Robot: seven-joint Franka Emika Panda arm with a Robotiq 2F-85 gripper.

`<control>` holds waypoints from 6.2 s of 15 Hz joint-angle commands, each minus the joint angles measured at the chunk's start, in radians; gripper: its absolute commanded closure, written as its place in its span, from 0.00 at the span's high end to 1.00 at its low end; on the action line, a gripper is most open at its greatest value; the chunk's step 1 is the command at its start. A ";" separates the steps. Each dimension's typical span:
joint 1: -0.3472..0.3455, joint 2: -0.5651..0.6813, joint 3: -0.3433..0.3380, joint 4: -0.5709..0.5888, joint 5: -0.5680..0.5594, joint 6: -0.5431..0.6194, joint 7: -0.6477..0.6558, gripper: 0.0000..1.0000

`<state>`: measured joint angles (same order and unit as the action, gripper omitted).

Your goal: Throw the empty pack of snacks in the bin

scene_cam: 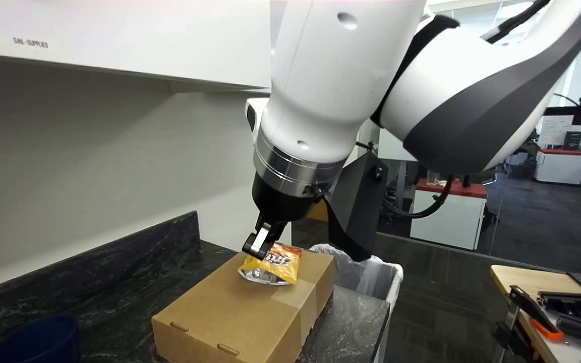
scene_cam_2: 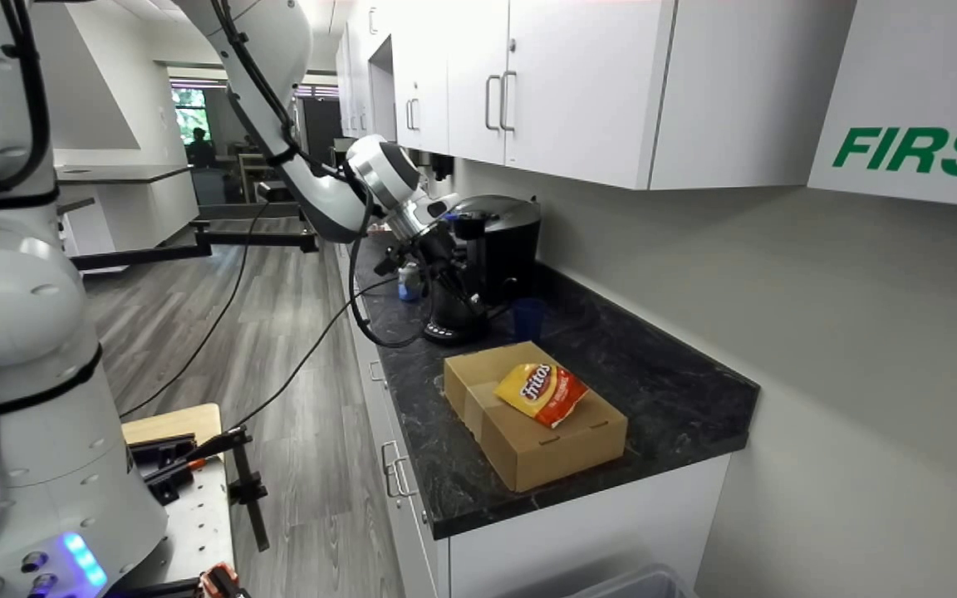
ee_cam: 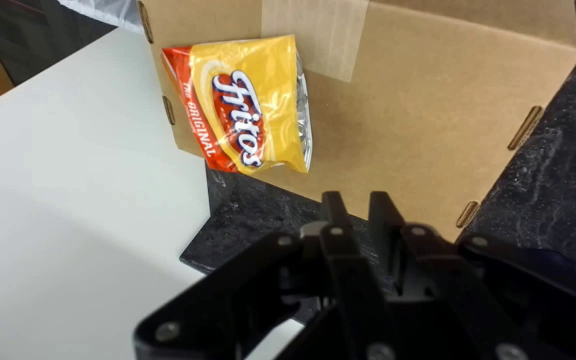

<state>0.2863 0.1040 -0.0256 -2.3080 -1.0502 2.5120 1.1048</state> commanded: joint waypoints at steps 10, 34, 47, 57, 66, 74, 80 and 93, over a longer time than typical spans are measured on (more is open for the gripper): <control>-0.153 0.024 0.062 -0.036 -0.109 -0.095 0.038 1.00; -0.181 0.317 0.028 0.156 -0.417 -0.041 0.119 1.00; -0.192 0.336 0.054 0.187 -0.515 -0.120 0.167 0.33; -0.191 0.312 0.063 0.175 -0.481 -0.133 0.162 0.00; -0.169 0.126 0.127 0.102 -0.118 -0.145 0.078 0.00; -0.081 0.027 0.168 0.134 0.031 -0.485 0.100 0.00; -0.050 0.013 0.202 0.167 0.045 -0.719 0.118 0.00; -0.158 -0.173 0.140 0.096 0.402 -0.547 0.073 0.00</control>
<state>0.1506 0.0144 0.1303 -2.1532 -0.7008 1.9285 1.1961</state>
